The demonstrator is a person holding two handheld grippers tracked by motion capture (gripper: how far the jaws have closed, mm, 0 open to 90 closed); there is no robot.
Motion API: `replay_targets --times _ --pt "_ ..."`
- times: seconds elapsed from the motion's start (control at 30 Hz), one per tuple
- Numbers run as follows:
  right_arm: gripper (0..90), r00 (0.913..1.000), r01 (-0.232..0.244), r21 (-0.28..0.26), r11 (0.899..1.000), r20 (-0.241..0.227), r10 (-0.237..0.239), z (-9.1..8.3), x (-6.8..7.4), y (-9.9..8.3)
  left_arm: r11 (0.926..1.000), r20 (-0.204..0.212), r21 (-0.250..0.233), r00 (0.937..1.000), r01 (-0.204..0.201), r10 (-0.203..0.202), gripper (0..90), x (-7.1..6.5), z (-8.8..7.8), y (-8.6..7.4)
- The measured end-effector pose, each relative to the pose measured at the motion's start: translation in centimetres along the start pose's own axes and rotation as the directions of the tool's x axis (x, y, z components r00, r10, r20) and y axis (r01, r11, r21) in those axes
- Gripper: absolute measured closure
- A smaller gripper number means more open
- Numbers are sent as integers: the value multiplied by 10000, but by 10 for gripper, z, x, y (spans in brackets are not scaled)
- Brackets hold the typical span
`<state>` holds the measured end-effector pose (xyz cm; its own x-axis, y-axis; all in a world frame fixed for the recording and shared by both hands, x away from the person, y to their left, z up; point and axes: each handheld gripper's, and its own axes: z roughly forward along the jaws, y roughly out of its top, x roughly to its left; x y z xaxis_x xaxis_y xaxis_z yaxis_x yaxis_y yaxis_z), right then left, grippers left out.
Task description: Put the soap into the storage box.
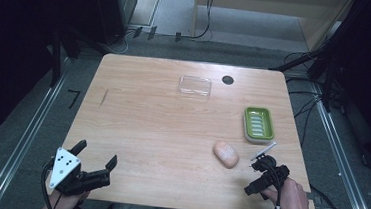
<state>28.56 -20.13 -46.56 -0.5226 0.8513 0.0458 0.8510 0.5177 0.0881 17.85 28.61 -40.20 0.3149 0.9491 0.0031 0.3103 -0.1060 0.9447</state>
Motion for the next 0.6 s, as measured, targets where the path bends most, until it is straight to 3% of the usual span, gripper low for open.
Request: replay_targets --times 0.6 --pt "0 9988 282 170 9995 -414 -274 -6 10 30 9996 131 222 9998 -153 150 0 0 2 0"
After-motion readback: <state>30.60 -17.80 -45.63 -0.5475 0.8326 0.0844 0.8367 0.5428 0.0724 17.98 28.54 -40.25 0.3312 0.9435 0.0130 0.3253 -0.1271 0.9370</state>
